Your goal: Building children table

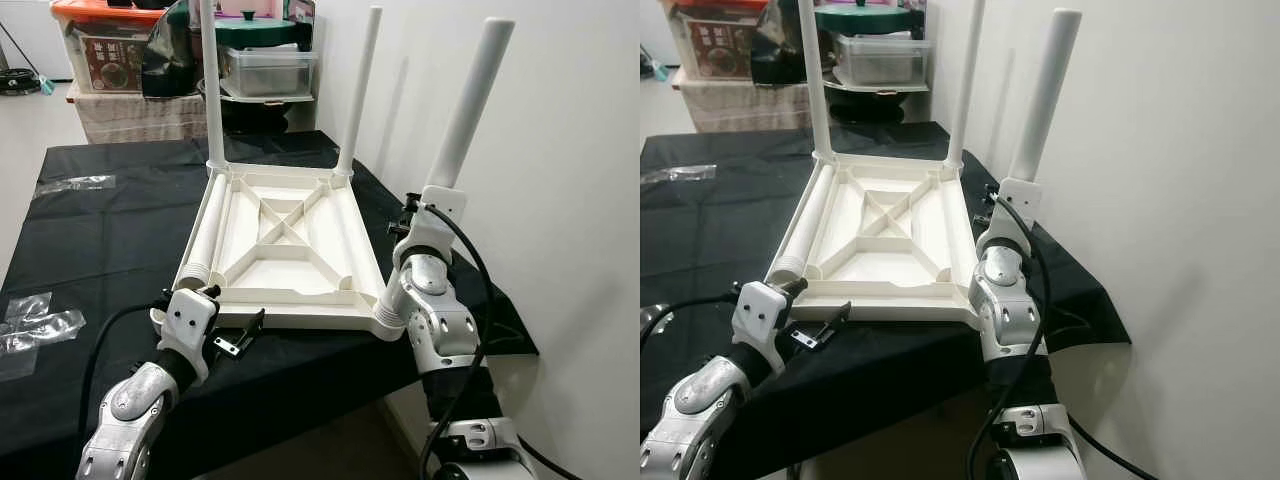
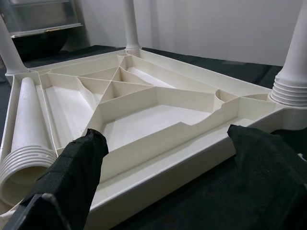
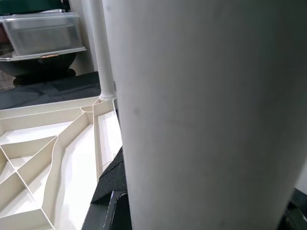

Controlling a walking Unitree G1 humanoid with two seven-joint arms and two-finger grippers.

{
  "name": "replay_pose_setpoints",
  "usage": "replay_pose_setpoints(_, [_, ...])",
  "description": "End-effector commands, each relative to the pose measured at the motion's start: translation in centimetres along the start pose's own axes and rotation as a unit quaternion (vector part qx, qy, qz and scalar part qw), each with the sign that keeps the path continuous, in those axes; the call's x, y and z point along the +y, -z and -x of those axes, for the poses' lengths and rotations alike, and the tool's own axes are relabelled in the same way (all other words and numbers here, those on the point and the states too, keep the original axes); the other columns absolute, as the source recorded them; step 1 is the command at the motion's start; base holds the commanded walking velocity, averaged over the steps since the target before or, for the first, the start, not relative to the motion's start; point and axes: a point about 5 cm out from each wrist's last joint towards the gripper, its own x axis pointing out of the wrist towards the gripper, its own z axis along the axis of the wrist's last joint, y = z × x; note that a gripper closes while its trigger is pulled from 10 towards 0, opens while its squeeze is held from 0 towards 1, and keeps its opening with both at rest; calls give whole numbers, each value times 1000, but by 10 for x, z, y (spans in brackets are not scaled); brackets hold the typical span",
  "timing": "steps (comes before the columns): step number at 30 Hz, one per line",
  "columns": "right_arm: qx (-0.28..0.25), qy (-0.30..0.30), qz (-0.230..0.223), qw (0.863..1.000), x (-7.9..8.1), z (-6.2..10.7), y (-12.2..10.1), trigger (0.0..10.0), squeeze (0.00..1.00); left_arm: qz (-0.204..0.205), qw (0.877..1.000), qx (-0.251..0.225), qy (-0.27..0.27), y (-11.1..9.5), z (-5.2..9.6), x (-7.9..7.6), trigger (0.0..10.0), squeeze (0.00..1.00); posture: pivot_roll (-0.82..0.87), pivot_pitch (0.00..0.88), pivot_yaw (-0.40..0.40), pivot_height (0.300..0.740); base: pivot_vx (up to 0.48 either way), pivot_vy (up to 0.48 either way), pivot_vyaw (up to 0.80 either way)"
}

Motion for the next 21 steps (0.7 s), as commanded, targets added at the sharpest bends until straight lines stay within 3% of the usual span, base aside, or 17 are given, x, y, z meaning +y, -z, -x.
replay_pose_setpoints(1, [80, 20, 17, 996, -13, -2, 35, 10000, 0, -1, 1000, -6, 7, -1, -2, -2, 10000, 0, 23, 0, -83, 740, 0, 0, 0])
replay_pose_setpoints(21, [70, 19, 10, 997, -14, 3, 33, 10000, 0, -5, 1000, -5, 12, 0, -3, -3, 10000, 0, 22, 0, -77, 740, 0, 0, 0])
